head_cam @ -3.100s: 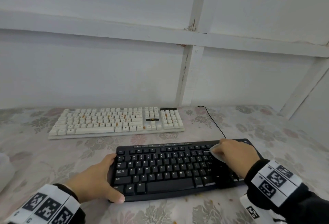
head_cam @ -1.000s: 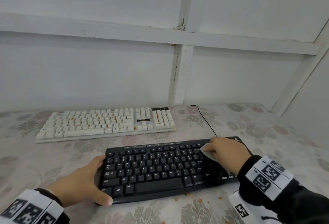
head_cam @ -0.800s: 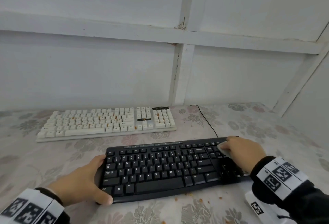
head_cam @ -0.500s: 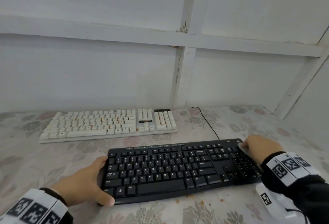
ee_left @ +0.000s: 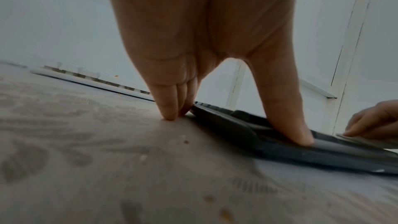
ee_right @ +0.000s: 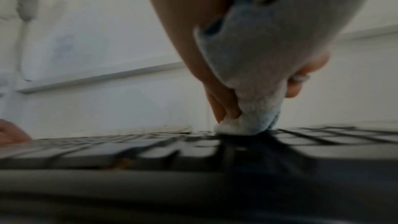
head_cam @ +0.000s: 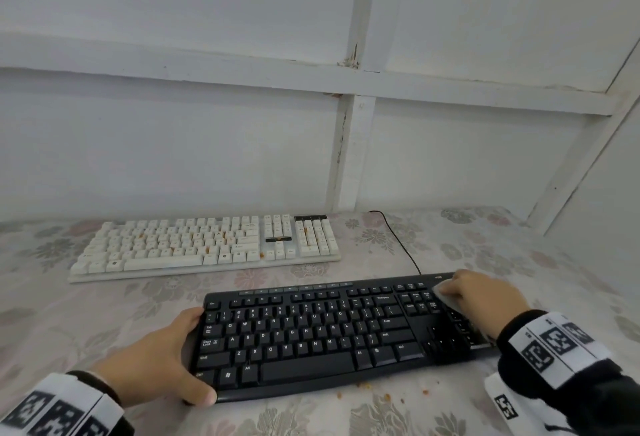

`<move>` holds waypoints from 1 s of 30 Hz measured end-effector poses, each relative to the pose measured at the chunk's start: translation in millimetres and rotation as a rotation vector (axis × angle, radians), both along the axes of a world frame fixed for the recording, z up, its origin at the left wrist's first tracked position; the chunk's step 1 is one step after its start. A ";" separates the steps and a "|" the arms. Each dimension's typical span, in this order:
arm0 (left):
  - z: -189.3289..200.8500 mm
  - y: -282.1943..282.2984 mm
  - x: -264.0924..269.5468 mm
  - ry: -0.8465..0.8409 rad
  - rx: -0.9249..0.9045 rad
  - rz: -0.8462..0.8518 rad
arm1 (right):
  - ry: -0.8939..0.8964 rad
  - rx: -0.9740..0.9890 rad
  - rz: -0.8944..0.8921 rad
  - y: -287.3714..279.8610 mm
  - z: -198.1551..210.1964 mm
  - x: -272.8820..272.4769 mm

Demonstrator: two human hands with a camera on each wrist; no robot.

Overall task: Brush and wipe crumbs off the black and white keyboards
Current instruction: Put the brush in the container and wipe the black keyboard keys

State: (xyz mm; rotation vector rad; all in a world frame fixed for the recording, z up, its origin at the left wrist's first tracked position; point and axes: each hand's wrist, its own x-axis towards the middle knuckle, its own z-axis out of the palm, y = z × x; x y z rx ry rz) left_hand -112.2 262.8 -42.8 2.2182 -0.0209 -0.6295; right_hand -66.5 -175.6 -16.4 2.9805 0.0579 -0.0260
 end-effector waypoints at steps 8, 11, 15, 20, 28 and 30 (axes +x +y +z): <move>2.4 -2.5 -0.5 0.005 -0.011 -0.002 | 0.065 -0.031 -0.139 7.0 23.0 9.5; 2.1 -1.8 -1.3 -0.009 -0.006 -0.004 | 0.075 0.141 0.039 65.3 31.9 -0.4; 4.4 -3.3 -3.3 -0.020 0.002 0.000 | 0.154 0.248 0.379 159.9 31.6 -16.3; 5.8 -3.3 -2.4 -0.014 0.038 0.016 | 0.216 0.264 0.601 258.8 21.0 -25.2; 5.5 -3.9 0.4 -0.008 0.113 -0.003 | 0.190 0.055 0.671 288.3 24.4 -41.5; 3.4 -3.0 0.3 -0.011 0.075 0.011 | 0.209 0.038 0.658 275.3 27.8 -39.4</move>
